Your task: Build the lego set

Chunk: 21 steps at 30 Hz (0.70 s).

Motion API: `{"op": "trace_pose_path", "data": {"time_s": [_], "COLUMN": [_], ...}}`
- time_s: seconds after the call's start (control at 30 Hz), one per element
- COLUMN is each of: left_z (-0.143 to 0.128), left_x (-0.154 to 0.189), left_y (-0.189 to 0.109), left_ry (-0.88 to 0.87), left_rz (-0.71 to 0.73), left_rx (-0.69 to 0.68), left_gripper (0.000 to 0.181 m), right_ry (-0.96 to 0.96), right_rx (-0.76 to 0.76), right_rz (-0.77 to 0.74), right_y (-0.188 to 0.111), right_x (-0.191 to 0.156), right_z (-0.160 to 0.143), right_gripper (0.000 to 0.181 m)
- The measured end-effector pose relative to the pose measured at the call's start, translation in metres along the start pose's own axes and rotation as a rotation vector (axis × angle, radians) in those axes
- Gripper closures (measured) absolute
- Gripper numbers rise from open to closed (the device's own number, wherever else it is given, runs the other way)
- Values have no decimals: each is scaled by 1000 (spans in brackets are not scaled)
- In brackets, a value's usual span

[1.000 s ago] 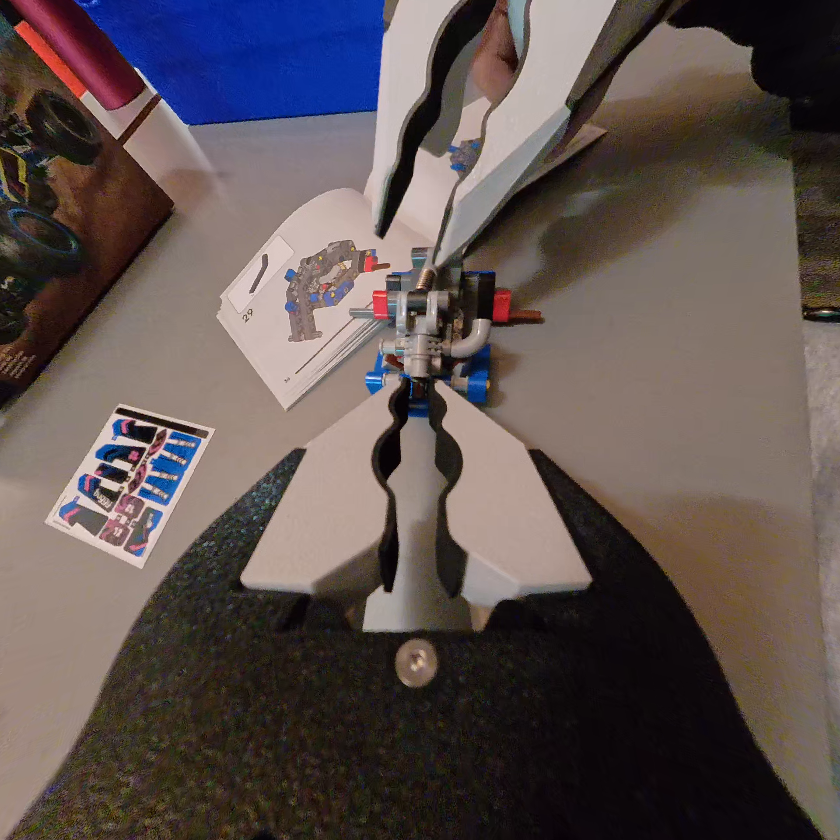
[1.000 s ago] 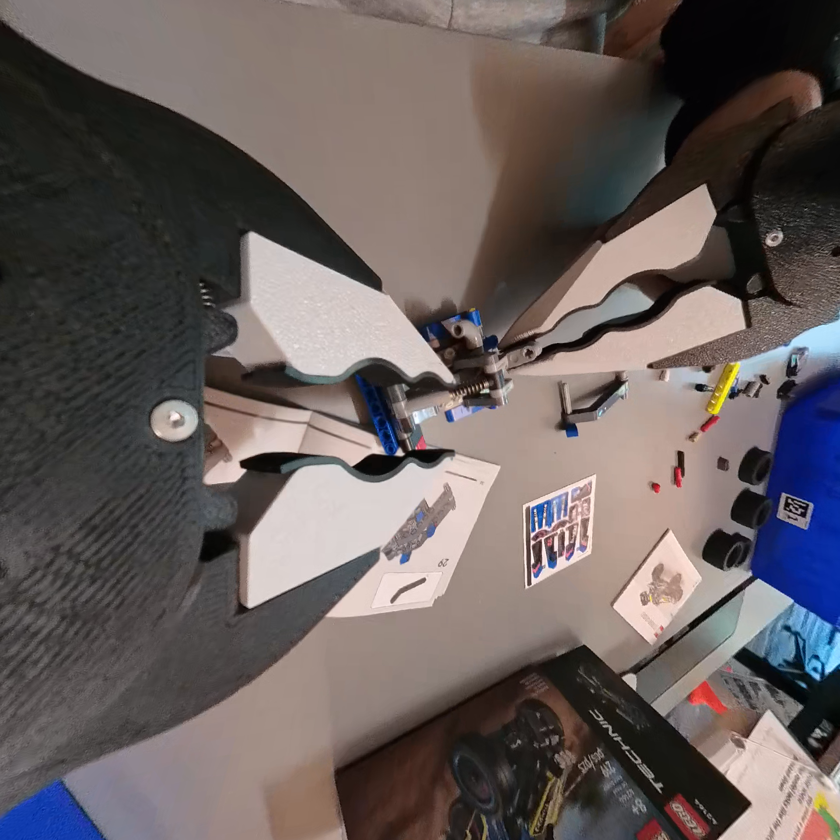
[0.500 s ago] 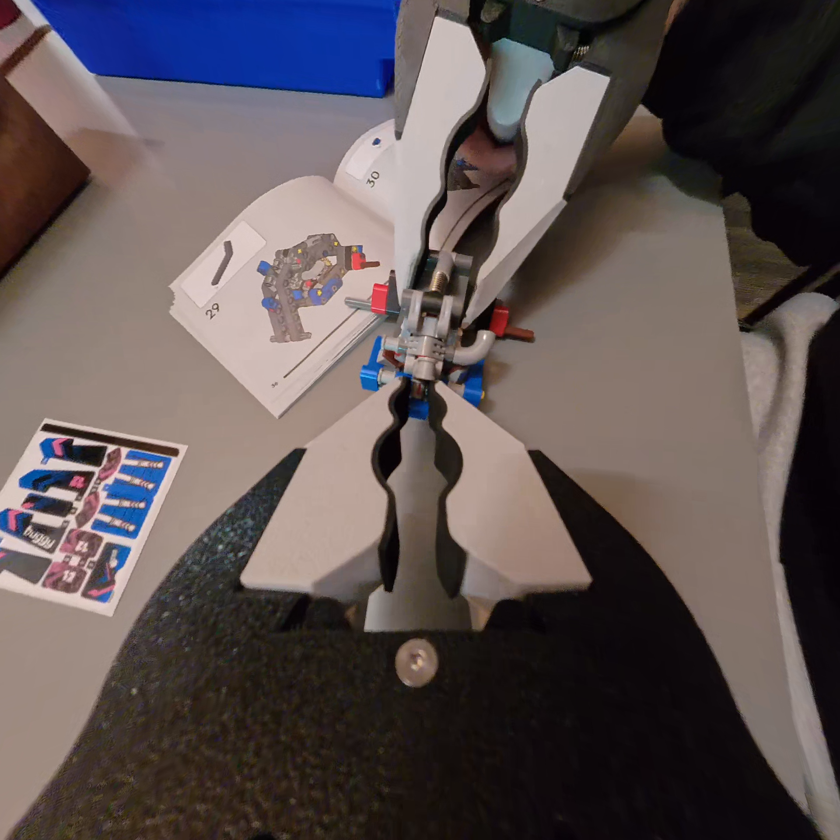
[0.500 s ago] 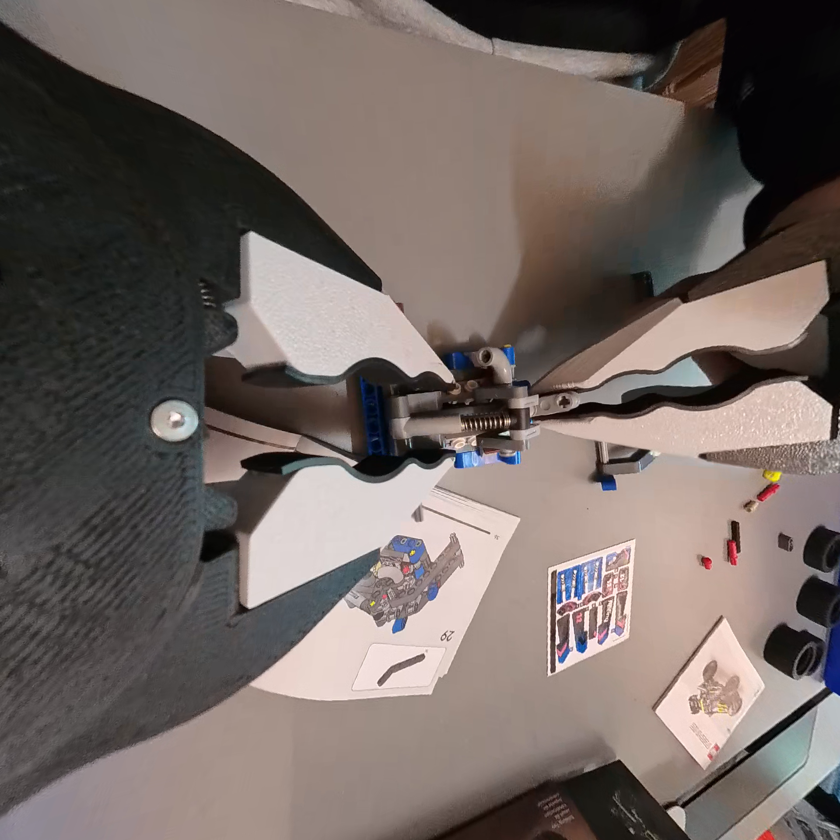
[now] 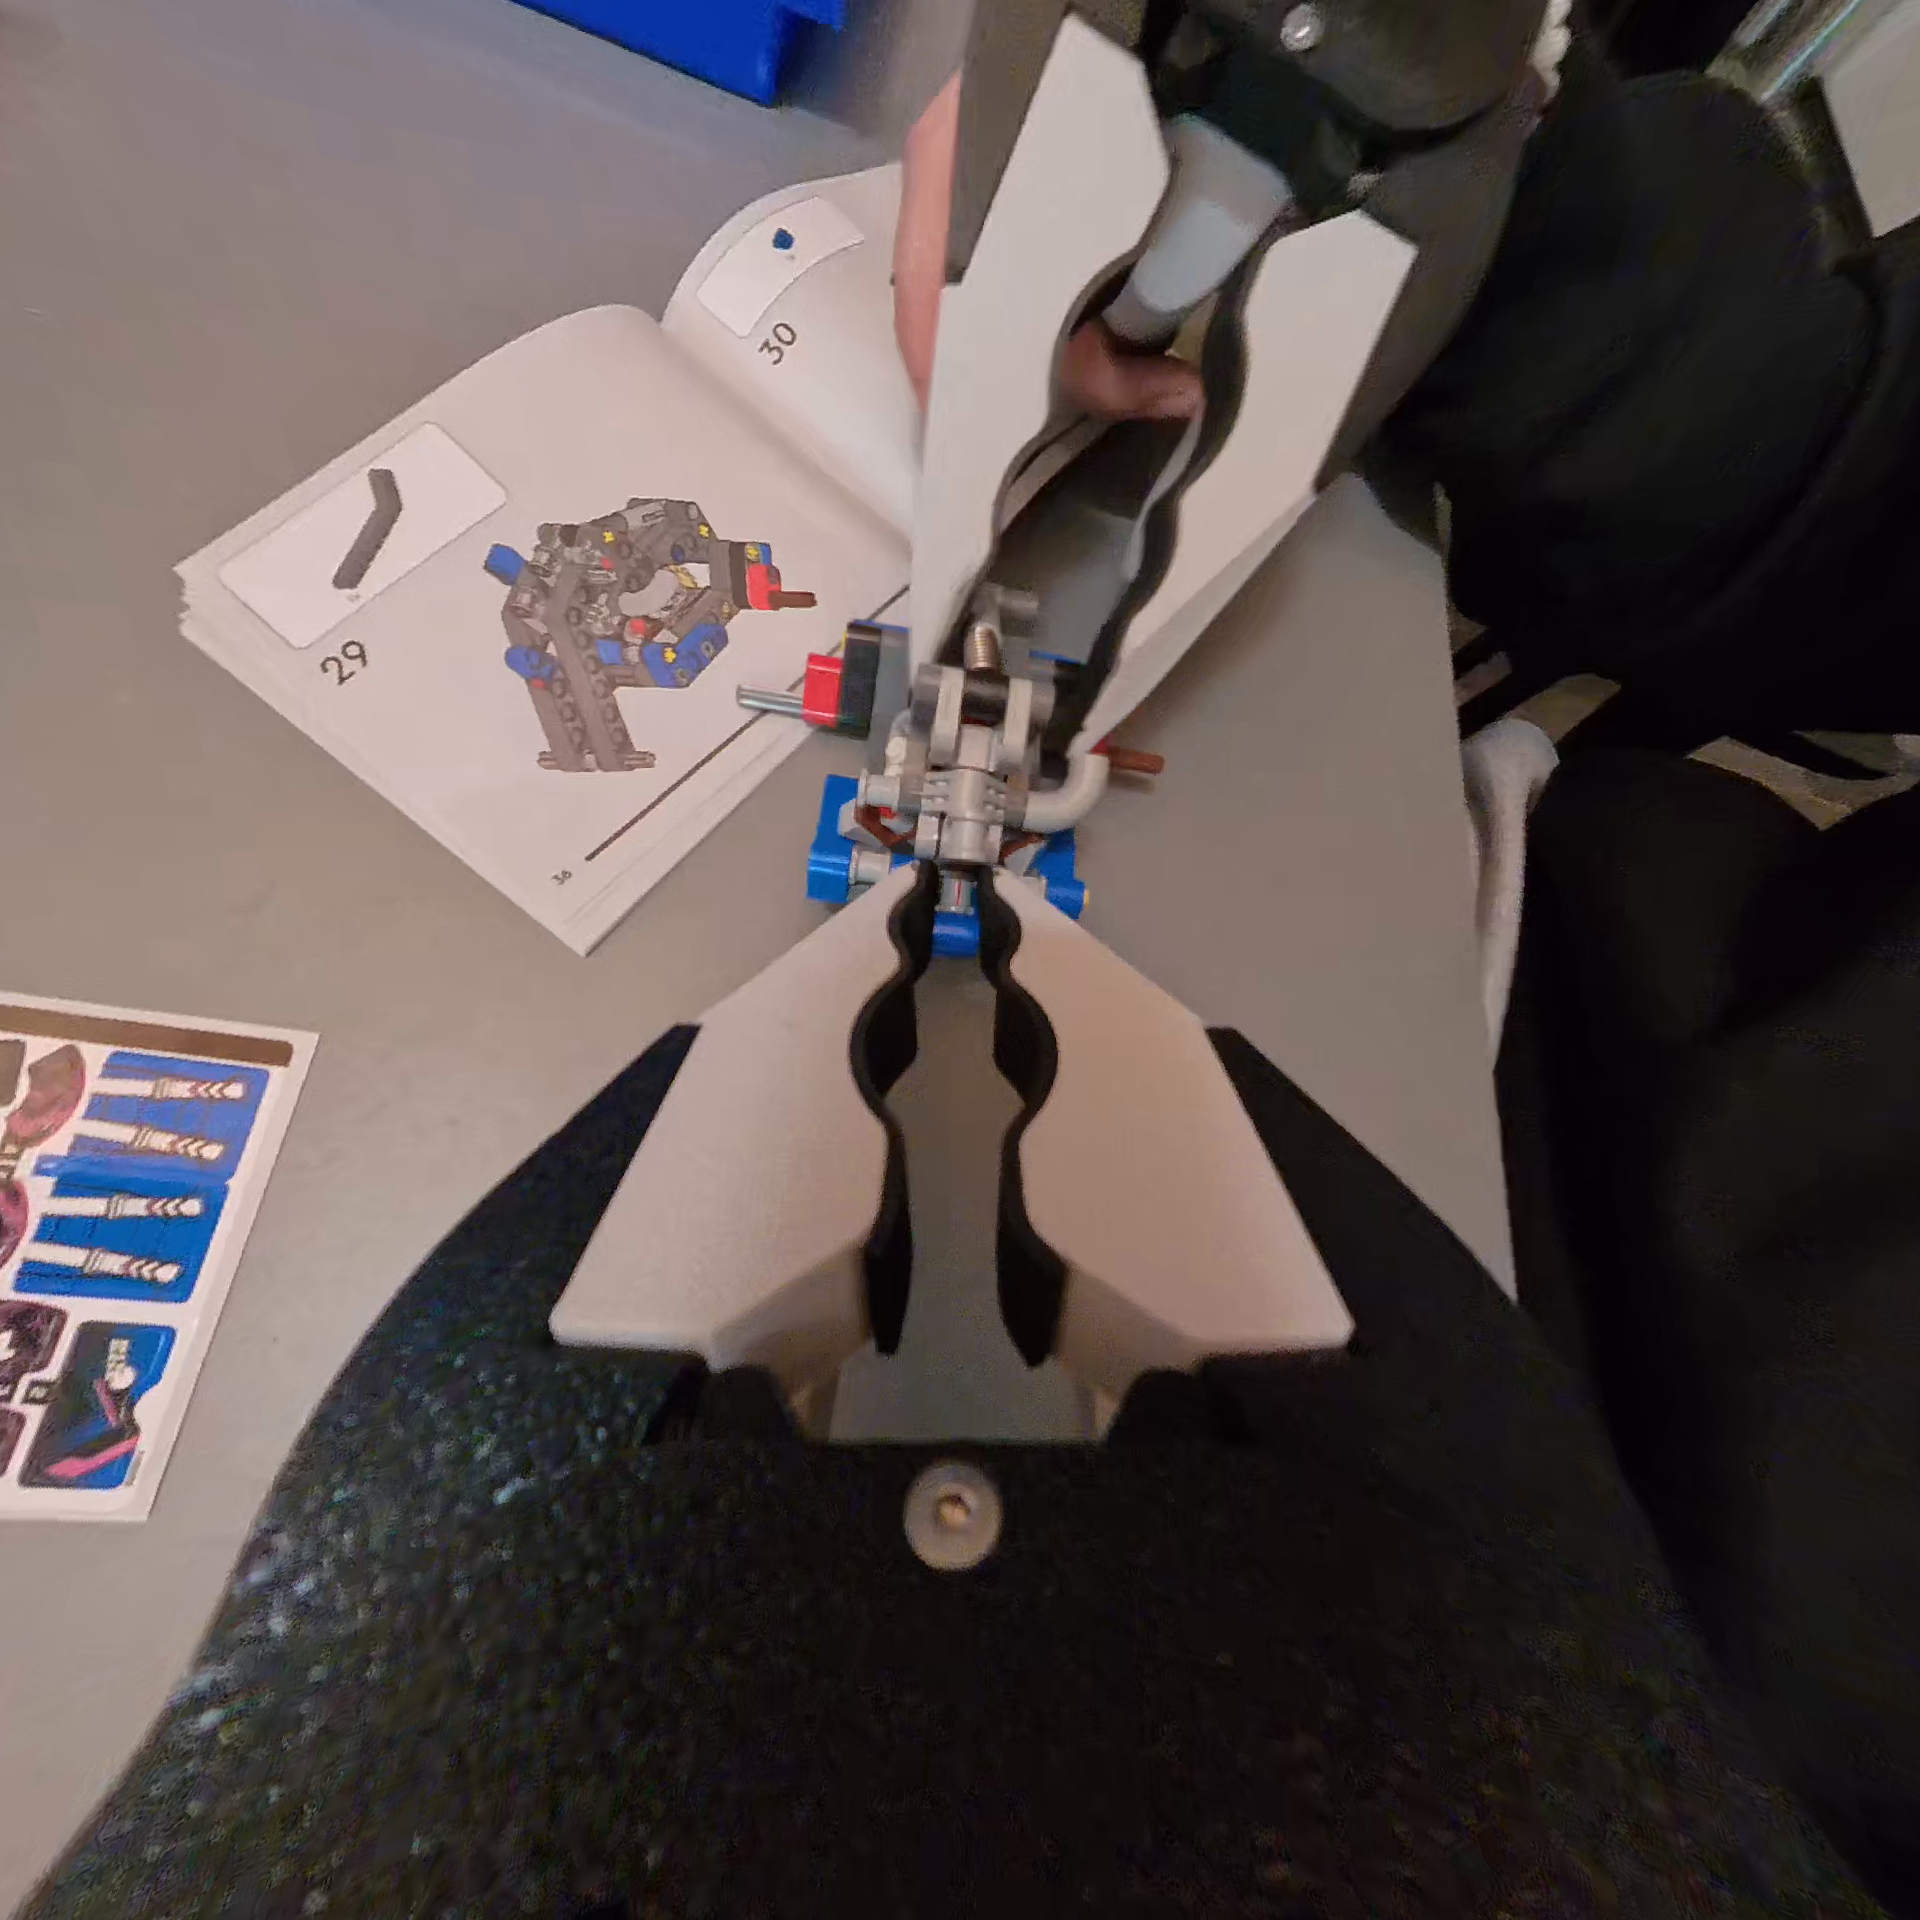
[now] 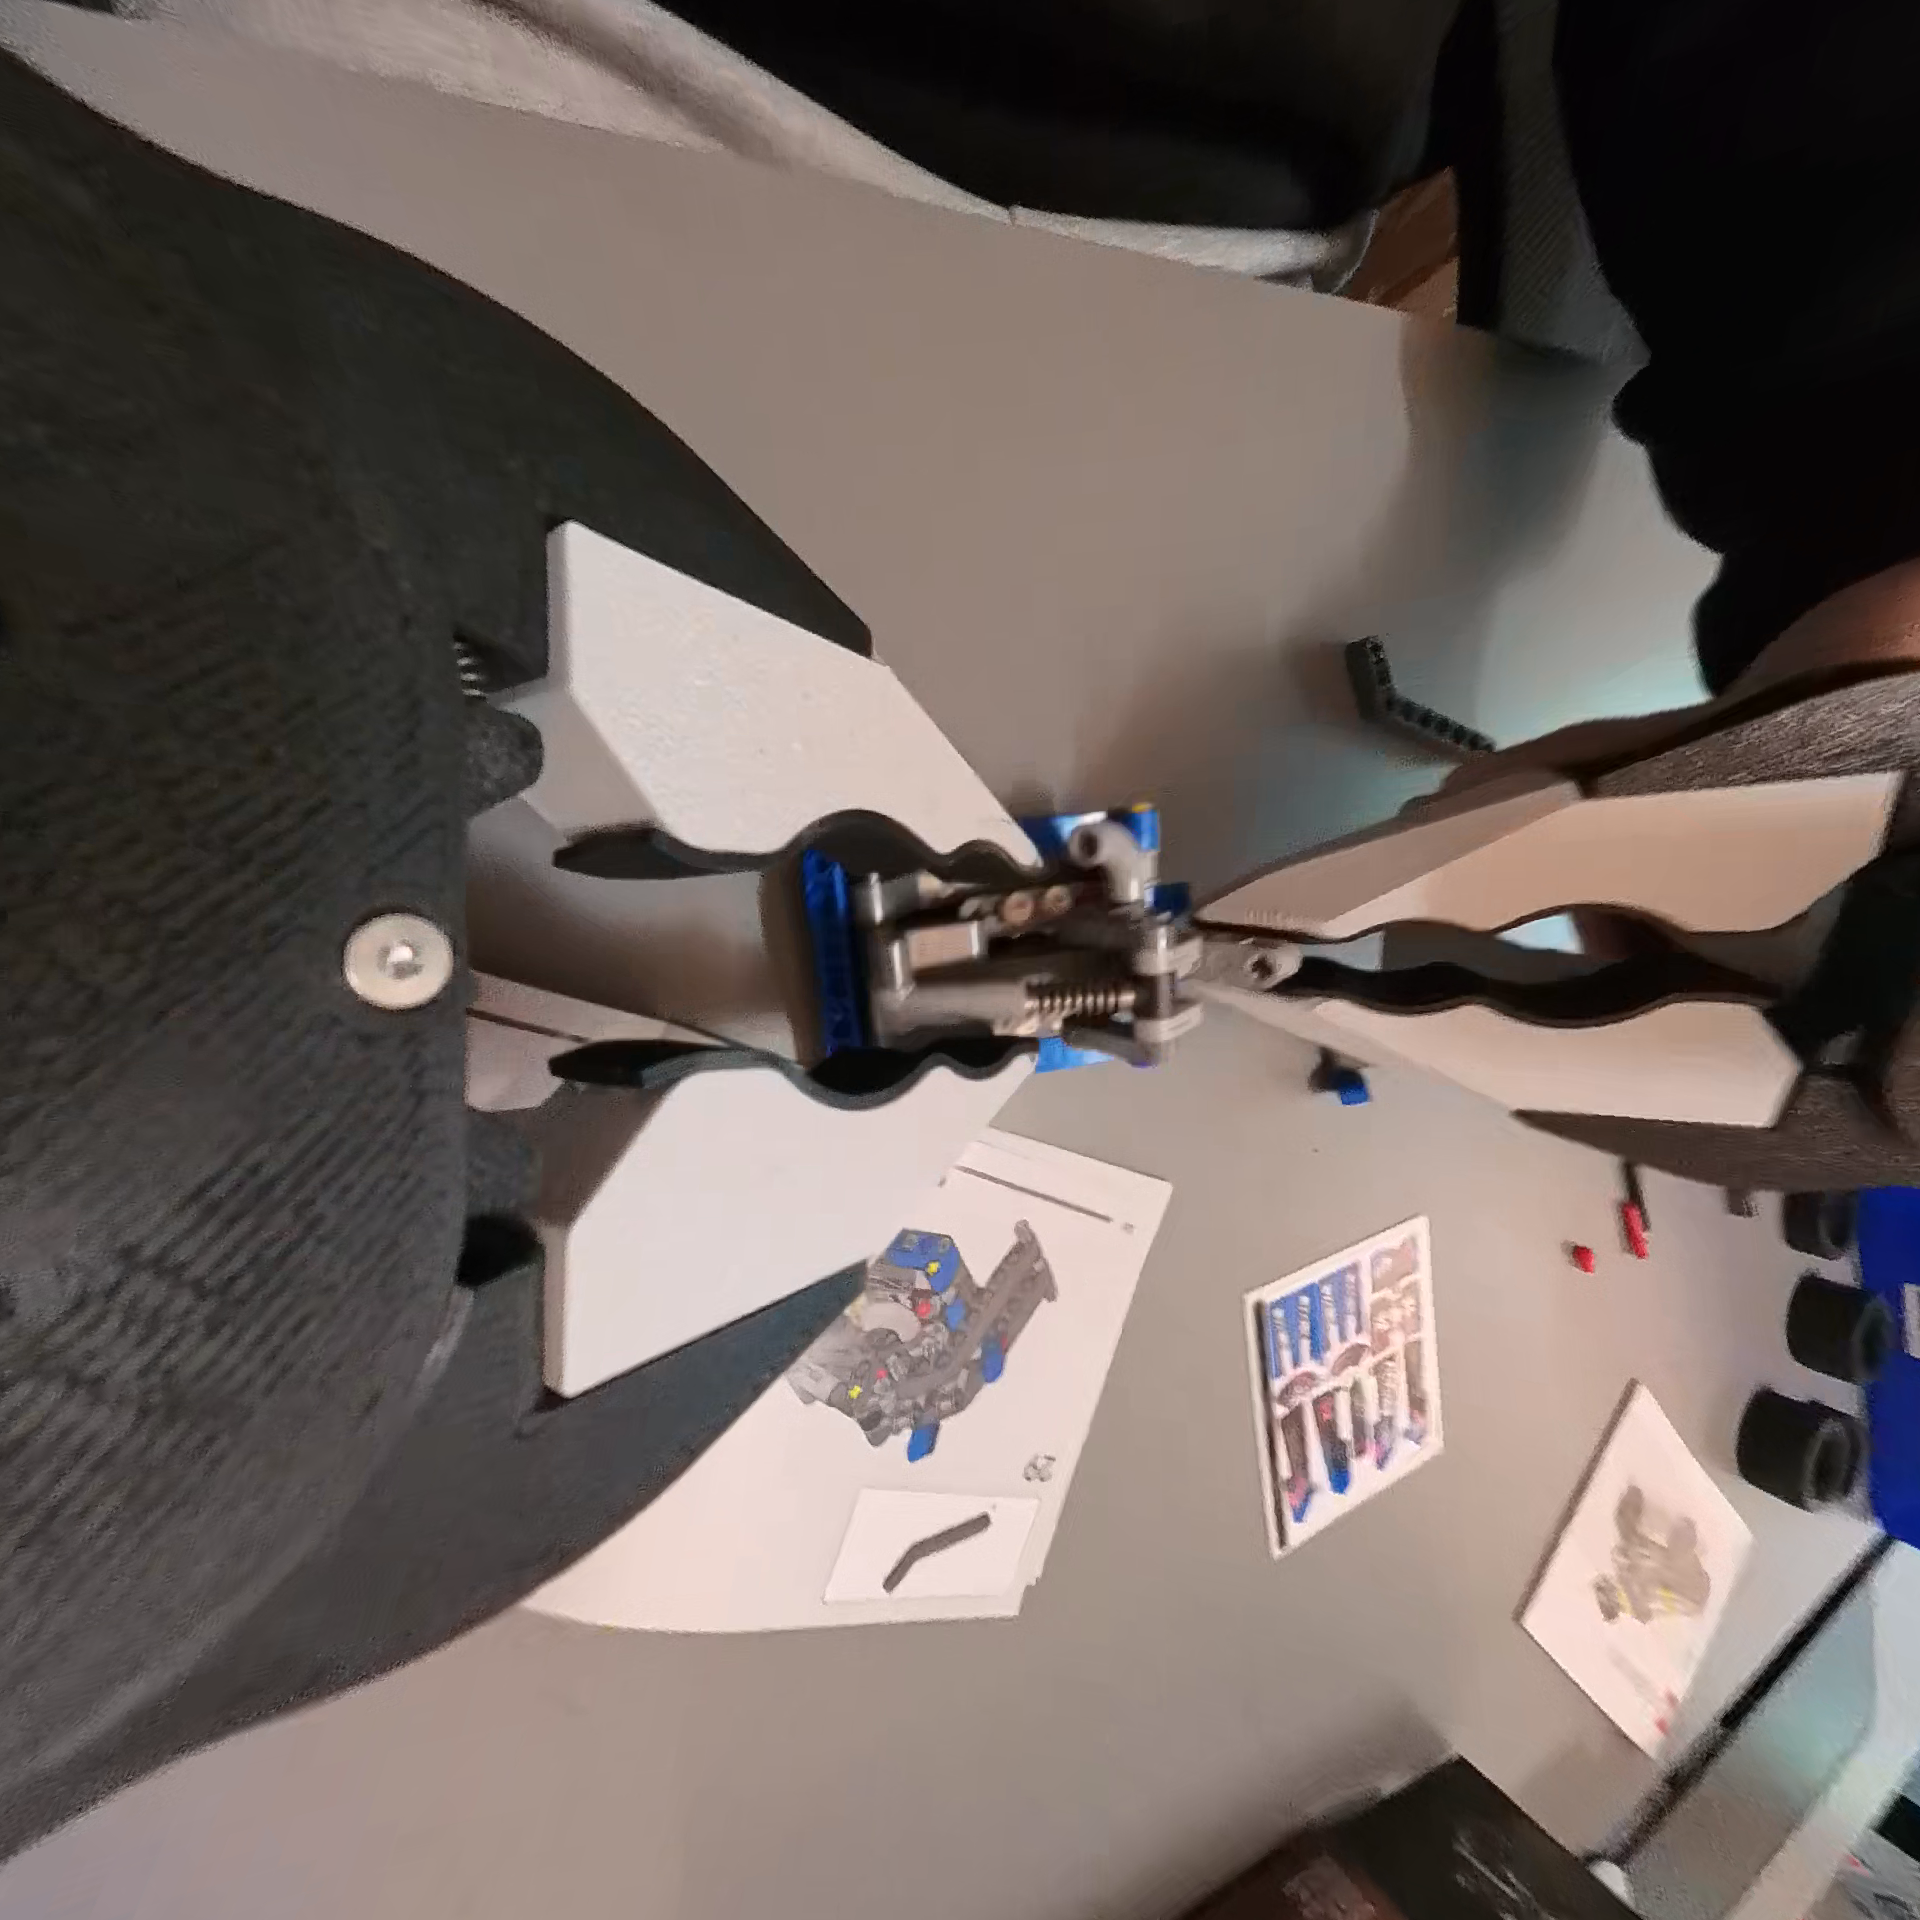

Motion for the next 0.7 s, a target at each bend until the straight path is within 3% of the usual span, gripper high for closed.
{"op": "trace_pose_path", "data": {"time_s": [0.13, 0.23, 0.37, 0.7], "left_z": [-4, -7, -12, -16], "left_x": [2, 5, 8, 8], "left_y": [2, 4, 7, 8], "left_ry": [24, 76, 162, 257], "left_rz": [24, 61, 124, 197], "left_rx": [32, 31, 36, 77], "left_gripper": [177, 176, 177, 177], "right_ry": [-25, -57, -66, -58], "right_rx": [-3, -72, -52, -17], "right_rz": [-47, -81, -69, -39], "right_y": [-3, 6, 9, 14], "right_x": [-1, 0, -1, -3], "right_z": [6, 4, 4, 3], "right_gripper": [161, 150, 166, 172]}}
Point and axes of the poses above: each gripper's, where its closed fingertips meet, y out along the fingers, z out of its top, x = y × z across the jaws, the point moved 10 cm from there along -y, back along the fingers, and after that the axes turned 15 degrees about -x, right-handed, at the moved point
